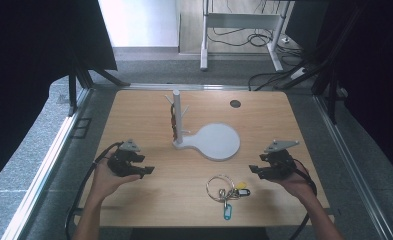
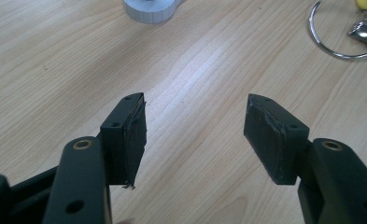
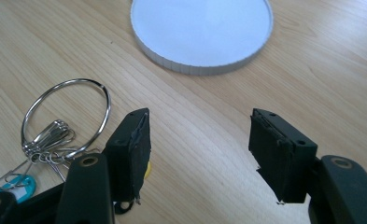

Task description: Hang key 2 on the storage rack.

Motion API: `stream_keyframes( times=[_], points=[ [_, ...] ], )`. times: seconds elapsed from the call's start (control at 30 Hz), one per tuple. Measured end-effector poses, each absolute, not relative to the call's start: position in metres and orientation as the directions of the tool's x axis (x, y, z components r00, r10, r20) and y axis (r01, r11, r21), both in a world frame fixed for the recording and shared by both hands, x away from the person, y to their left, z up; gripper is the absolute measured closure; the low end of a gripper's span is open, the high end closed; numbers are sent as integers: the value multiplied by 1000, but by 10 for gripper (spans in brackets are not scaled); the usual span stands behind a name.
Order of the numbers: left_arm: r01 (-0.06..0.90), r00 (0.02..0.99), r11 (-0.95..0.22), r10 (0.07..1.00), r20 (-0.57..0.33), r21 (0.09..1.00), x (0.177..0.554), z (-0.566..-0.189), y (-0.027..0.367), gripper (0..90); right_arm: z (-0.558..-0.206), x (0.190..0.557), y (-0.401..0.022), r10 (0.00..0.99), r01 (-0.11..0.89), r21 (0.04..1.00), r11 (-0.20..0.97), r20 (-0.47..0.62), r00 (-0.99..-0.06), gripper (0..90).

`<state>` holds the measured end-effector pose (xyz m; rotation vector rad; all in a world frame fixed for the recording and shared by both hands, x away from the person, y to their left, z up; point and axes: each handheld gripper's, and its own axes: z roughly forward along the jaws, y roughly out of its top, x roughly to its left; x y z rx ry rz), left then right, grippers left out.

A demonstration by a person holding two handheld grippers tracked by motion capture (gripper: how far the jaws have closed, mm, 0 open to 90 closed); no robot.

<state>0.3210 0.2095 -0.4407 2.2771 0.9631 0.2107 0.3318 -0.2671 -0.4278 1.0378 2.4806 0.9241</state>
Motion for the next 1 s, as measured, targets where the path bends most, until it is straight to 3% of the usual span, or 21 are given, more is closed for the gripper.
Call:
stream_keyframes(
  times=[0.27, 0.53, 0.63, 0.8, 1.0],
  points=[
    [586, 713, -501, 692, -112, 637, 316, -439, 211, 390, -414, 345, -240, 651, 502, 573, 648, -74, -756, 403],
    [582, 722, -519, 684, -104, 626, 309, -442, 210, 386, -410, 348, -223, 620, 508, 517, 689, -57, -783, 447],
    [584, 721, -520, 684, -105, 623, 308, -443, 209, 386, -411, 349, -219, 602, 498, 500, 709, -60, -796, 485],
    [582, 729, -535, 677, -101, 613, 307, -445, 206, 382, -424, 353, -200, 564, 506, 393, 767, -40, -824, 537],
    [579, 731, -538, 675, -98, 612, 305, -445, 207, 382, -429, 354, -189, 543, 497, 365, 787, -28, -839, 558]
  ],
)
